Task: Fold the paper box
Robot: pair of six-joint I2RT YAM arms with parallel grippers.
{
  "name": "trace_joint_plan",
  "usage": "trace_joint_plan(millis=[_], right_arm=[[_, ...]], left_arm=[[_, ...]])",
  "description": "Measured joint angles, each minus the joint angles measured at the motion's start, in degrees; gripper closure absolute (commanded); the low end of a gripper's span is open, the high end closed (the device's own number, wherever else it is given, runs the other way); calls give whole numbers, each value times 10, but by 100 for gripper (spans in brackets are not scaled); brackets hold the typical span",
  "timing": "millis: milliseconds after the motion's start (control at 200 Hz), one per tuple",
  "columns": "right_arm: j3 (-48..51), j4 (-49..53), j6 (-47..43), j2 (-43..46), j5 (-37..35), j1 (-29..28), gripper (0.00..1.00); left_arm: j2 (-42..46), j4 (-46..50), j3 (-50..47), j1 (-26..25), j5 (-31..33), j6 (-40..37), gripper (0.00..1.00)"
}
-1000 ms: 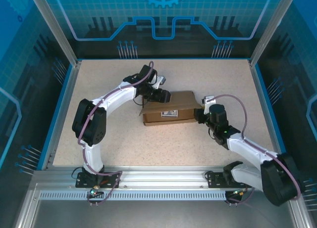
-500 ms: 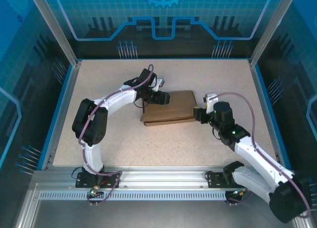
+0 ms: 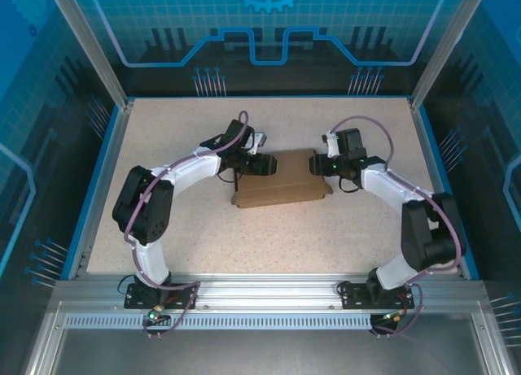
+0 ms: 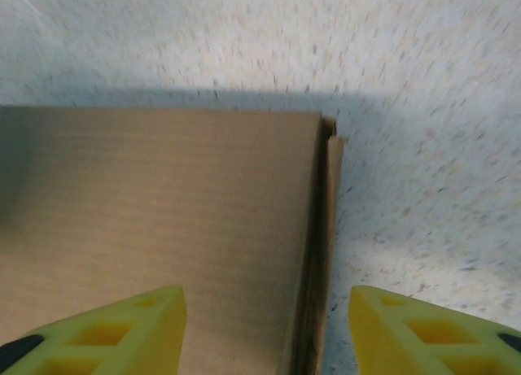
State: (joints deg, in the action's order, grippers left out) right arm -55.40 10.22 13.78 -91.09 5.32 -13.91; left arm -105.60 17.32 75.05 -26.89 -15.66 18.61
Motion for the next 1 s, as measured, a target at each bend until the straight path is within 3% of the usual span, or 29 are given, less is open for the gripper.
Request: trace_joint_plan(millis=[265, 415, 540, 735, 1001], right_arm=[[0, 5, 18, -40, 12, 4, 47], [0, 3, 19, -41, 13, 5, 47], [0, -2, 19, -48, 14, 5, 47], [-17, 0, 18, -59, 12, 5, 46], [-36, 15, 14, -76, 24, 5, 46]], left_arm=[[98, -42, -86, 6, 90, 7, 25], [141, -52, -143, 49, 125, 21, 21], [132, -51, -168, 78, 121, 35, 21], [93, -61, -170, 75, 68, 57, 28], [76, -65, -186, 75, 47, 67, 37]])
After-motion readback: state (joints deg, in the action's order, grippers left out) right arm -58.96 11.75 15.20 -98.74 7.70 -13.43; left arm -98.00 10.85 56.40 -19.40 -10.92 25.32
